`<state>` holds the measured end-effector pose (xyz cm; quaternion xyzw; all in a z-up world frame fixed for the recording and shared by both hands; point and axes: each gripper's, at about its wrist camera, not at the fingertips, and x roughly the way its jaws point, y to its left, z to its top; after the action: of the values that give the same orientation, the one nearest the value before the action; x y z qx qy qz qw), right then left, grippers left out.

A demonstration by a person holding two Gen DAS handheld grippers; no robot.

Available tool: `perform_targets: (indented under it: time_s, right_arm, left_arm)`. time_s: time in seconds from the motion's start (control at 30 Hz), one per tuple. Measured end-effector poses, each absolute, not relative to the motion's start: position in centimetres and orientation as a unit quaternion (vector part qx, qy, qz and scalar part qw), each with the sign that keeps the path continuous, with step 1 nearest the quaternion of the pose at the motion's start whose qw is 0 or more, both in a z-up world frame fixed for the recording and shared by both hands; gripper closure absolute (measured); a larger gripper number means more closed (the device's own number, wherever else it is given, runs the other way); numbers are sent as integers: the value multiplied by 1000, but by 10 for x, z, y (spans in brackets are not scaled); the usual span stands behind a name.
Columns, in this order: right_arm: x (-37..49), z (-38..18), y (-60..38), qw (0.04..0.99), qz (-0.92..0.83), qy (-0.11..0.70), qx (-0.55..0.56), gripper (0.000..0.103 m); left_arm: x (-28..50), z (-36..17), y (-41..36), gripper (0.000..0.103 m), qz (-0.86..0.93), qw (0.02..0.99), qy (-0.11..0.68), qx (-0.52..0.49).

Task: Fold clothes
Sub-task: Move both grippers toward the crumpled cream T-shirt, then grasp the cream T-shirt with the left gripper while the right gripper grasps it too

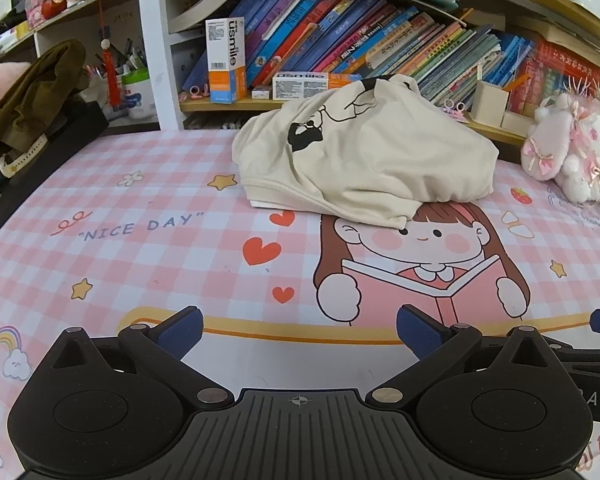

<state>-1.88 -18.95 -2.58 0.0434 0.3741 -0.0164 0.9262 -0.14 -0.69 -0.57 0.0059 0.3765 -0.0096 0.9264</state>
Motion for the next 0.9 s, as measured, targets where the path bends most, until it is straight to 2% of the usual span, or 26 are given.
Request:
perform_targets:
  time_s: [0.73,0.9]
  right_arm:
    - [-16,-36,-223,930,20,363,54,0]
    - [-14,-40,-240,930,31,357,79,1]
  left_arm:
    - [7,-16,-34,0,-19,918,396,8]
    - [22,-23,-48,0,-22,923,381,55]
